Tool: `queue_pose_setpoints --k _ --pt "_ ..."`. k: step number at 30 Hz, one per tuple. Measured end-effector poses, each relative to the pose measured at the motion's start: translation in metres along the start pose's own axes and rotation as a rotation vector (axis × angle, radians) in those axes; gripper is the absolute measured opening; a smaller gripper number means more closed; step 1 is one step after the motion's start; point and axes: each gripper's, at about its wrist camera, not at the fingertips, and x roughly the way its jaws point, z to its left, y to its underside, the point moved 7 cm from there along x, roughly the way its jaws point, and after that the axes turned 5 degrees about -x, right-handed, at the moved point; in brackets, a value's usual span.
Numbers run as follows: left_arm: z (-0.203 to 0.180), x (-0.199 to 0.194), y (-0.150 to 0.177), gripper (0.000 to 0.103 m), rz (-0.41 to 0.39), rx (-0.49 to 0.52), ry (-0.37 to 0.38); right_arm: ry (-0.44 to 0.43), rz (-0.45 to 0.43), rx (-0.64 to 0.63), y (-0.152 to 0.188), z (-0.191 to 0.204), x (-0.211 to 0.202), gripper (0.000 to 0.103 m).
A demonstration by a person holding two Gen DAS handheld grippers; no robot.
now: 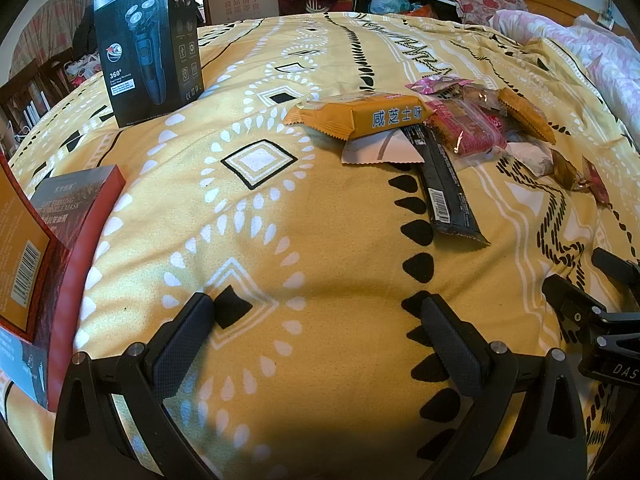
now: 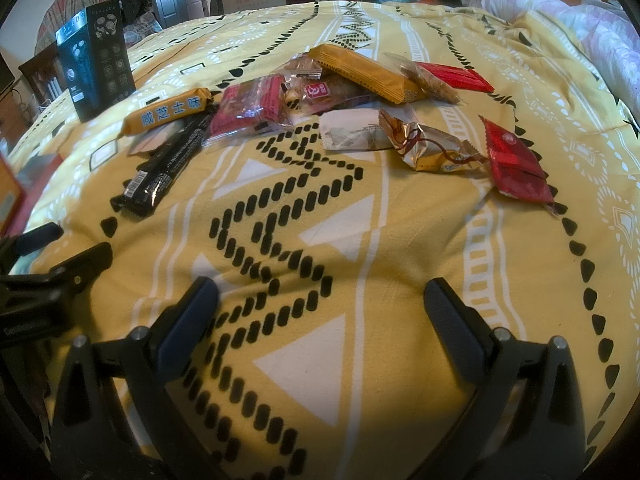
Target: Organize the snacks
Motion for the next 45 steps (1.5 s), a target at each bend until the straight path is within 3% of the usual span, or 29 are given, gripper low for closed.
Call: queue_pose_setpoints --k 33,45 --pt "-0.0001 0.0014 -0.0013 0.103 0.001 -0.010 0.017 0.000 0.000 0.000 0.0000 -0.0001 0.0002 0.103" --pt "0.0030 -0.0003 -0.0019 0.103 -0.008 -0.041 0.063 0.000 0.000 0.000 -0.0006 -0.0001 0.0002 0.103"
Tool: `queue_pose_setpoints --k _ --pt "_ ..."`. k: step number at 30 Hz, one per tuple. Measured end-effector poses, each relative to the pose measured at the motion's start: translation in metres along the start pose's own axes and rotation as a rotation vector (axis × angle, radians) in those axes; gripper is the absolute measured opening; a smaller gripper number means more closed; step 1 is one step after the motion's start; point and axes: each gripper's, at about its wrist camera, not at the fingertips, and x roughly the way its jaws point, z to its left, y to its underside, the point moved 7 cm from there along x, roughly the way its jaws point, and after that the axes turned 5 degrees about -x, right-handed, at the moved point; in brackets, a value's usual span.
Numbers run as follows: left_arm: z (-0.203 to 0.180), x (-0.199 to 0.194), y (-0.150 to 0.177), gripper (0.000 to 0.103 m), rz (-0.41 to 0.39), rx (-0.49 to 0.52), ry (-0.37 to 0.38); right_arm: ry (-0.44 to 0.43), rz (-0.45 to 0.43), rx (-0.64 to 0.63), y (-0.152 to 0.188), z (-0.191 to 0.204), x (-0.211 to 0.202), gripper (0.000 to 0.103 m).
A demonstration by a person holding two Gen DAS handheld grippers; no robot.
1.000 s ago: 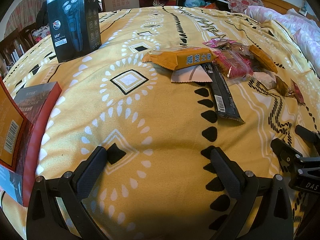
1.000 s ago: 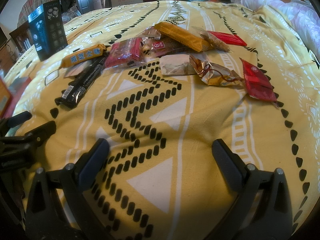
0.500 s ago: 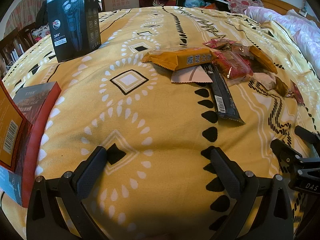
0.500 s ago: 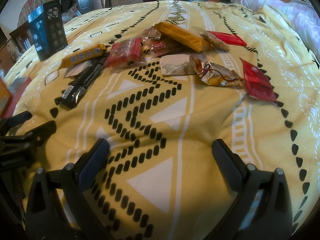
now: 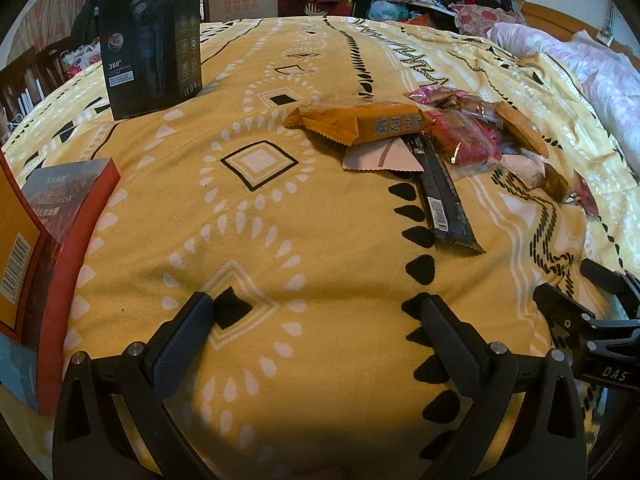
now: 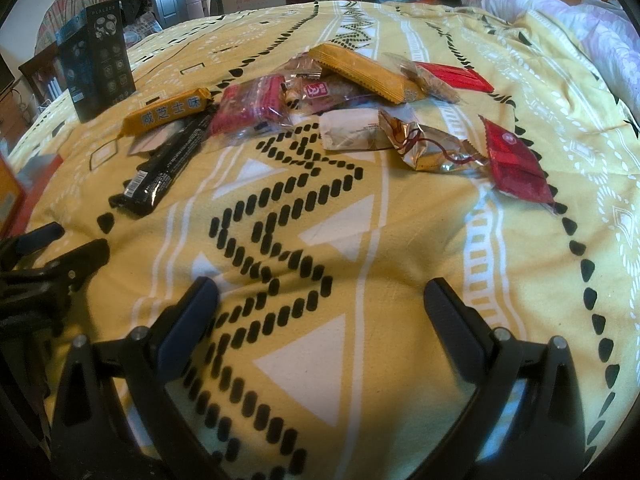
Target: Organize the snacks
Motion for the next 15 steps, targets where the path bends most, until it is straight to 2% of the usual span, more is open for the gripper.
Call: queue_pose_setpoints --k 15 --pt "0.0013 0.0010 0.0001 0.103 -0.002 -0.005 0.007 0.000 0.000 0.000 0.0005 0.0005 0.0000 0.103"
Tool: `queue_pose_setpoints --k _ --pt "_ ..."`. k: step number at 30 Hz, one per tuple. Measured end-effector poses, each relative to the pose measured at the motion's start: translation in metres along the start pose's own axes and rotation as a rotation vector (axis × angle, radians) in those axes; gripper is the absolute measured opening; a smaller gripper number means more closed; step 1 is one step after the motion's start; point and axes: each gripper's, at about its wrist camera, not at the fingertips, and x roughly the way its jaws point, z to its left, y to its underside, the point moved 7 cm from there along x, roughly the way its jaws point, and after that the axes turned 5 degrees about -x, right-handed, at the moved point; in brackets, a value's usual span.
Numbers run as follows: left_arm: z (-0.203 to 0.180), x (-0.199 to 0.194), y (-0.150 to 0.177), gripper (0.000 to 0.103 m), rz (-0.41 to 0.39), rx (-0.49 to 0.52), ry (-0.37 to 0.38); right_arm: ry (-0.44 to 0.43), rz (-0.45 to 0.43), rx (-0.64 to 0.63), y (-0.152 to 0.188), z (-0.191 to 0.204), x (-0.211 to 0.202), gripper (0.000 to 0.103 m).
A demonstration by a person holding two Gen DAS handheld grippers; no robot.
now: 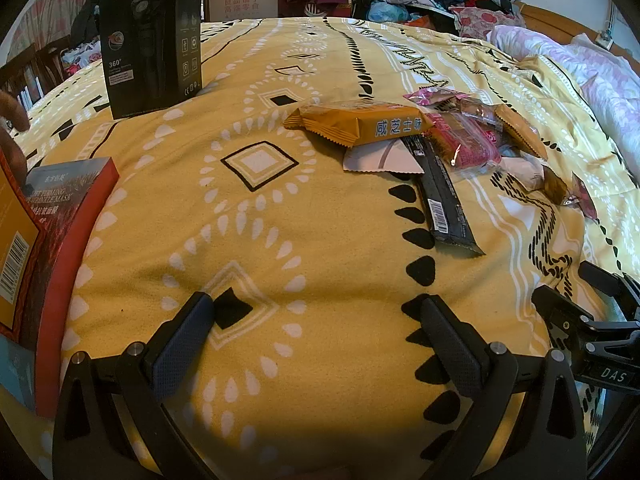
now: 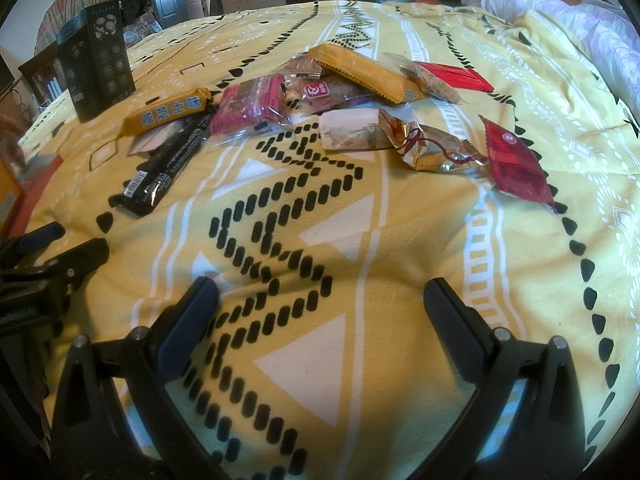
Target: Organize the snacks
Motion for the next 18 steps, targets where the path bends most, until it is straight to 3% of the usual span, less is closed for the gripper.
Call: queue_pose_setpoints --k 18 --pt "0.0000 -0.0002 0.0009 0.103 0.000 0.004 -0.007 0.000 0.000 0.000 -0.0003 0.0001 0.0001 0.103"
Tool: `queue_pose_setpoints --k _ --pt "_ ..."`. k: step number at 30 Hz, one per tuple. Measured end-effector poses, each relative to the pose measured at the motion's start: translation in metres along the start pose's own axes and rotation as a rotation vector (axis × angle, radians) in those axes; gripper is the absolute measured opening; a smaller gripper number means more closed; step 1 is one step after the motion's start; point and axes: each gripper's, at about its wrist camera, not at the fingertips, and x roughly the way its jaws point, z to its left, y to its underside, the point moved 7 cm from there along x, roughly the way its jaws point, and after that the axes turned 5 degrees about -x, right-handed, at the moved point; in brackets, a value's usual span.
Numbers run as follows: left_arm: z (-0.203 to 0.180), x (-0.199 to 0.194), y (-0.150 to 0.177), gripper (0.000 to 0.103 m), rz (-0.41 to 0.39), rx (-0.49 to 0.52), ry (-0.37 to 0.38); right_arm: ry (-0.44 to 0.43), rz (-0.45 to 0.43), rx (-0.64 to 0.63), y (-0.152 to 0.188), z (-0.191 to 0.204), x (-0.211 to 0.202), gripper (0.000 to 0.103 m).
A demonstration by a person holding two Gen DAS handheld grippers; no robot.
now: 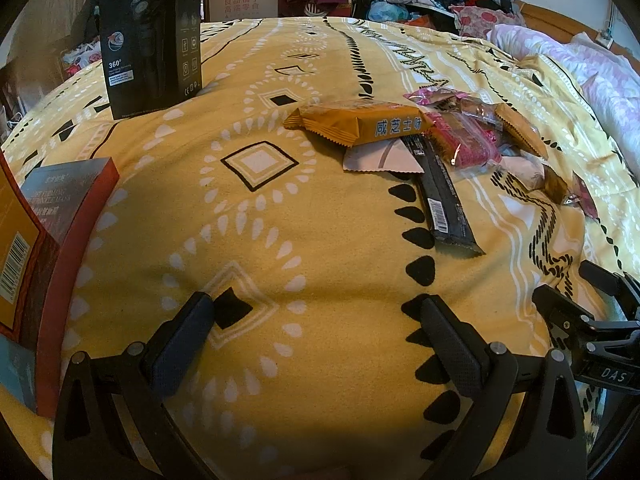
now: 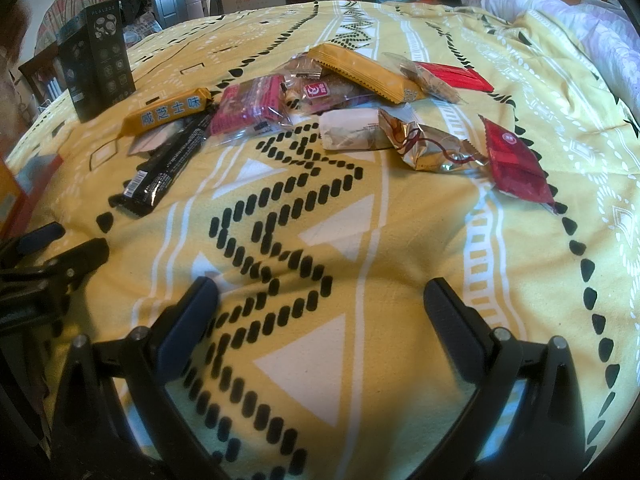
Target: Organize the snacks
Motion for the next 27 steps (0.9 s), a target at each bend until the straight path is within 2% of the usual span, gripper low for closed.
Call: queue_pose_setpoints --k 27 --pt "-0.0045 0.0027 -0.0012 0.103 0.013 0.023 -0.032 0.000 0.000 0.000 0.0000 -0.0005 -0.0003 0.103"
